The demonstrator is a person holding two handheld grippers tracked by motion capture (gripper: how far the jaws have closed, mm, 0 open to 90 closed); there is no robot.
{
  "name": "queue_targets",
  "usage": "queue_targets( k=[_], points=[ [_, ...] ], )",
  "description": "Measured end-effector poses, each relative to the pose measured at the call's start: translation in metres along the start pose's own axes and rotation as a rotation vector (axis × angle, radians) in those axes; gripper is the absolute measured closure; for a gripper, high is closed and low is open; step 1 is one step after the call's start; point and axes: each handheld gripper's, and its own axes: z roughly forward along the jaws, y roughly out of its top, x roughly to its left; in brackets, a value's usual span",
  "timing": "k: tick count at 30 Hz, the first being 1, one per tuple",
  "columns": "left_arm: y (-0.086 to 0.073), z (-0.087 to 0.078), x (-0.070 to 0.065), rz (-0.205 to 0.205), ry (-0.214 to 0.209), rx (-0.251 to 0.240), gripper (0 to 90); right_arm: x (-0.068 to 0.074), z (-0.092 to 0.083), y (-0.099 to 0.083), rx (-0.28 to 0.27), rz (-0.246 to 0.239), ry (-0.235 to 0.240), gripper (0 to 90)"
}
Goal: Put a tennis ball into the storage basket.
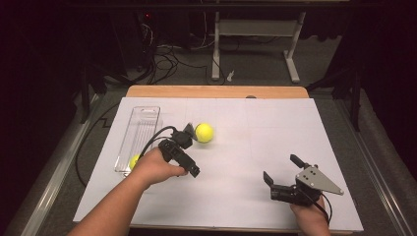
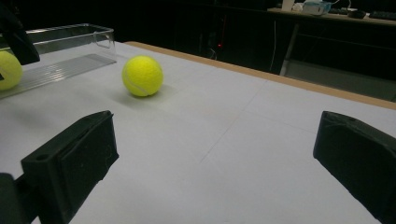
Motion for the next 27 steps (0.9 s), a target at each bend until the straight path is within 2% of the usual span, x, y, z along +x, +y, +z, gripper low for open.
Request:
queue_targets(
  k=[5,10,13,16,27],
  points=[
    [-0.006,0.012,0.002,-0.002,-0.014,-0.015,0.7,0.000,0.000,0.000,-0.001,0.000,0.001,0.3],
    [-0.013,0.020,0.004,-0.001,-0.028,-0.054,0.7,0.001,0.000,0.000,0.001,0.000,0.002,0.2],
    [-0.020,0.023,0.011,-0.030,-0.050,-0.105,0.7,0.001,0.000,0.000,0.002,0.000,0.001,0.3],
    [-0.027,0.029,0.014,-0.033,-0.078,-0.136,0.7,0.000,0.000,0.000,0.000,0.001,0.001,0.3],
    [-0.044,0.041,0.007,0.011,-0.042,-0.221,0.7,0.002,0.001,0.000,0.004,0.000,0.002,0.3]
  ],
)
